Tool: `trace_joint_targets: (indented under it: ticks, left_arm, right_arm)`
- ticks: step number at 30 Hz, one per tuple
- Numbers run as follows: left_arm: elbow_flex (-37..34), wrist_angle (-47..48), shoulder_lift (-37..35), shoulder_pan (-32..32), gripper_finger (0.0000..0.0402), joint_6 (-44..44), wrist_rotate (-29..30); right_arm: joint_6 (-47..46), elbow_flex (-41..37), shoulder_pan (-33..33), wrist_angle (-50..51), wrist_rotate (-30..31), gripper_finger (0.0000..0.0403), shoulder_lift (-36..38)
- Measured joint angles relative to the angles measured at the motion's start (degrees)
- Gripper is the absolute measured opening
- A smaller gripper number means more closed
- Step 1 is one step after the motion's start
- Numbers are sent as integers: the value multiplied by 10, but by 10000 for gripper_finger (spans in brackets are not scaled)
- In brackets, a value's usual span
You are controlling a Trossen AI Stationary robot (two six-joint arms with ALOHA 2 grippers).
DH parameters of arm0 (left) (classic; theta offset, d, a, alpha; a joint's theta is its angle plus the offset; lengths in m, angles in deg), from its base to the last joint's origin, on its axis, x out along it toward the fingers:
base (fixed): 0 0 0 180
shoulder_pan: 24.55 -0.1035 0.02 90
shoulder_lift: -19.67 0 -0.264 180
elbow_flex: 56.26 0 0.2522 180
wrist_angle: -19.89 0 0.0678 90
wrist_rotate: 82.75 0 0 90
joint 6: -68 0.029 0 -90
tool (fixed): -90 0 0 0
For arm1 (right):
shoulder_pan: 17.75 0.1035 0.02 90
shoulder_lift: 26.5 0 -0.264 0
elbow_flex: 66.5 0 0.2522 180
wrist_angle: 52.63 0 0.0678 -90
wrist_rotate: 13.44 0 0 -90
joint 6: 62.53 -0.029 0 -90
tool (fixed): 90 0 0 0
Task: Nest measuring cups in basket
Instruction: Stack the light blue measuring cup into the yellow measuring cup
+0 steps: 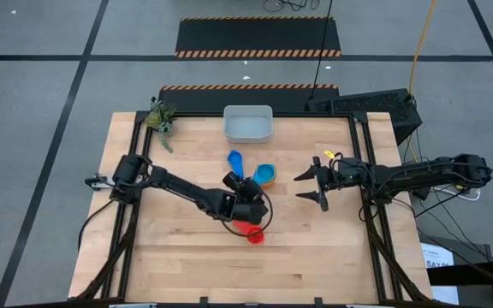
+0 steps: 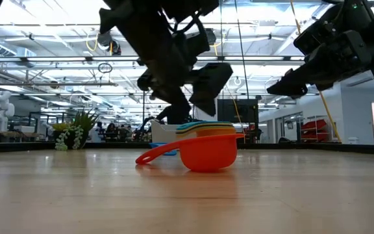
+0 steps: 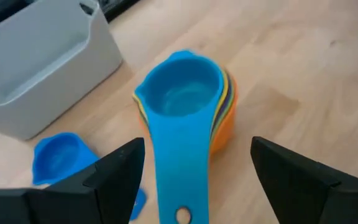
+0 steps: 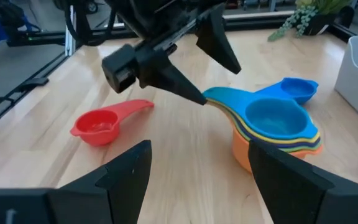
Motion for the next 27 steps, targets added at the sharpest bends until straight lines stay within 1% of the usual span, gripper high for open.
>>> trace_joint_targets:
  ticks: [5,9,11,15,21,27]
  left_arm:
    - [0,12,-3,-3,294,12,-37]
    - [0,35,-8,-14,294,7,-104]
    - [0,33,-10,-27,294,3,-123]
    - [0,35,-9,-48,294,4,-129]
    - [-12,36,-9,-69,294,-2,-153]
    - [-12,34,-16,-61,294,49,-154]
  right_arm:
    - [0,0,0,6,0,263,0]
    - [0,0,0,7,1,263,0]
    - [0,0,0,6,1,263,0]
    - [0,0,0,7,1,263,0]
    - [-2,0,0,8,1,263,0]
    - [0,0,0,9,1,263,0]
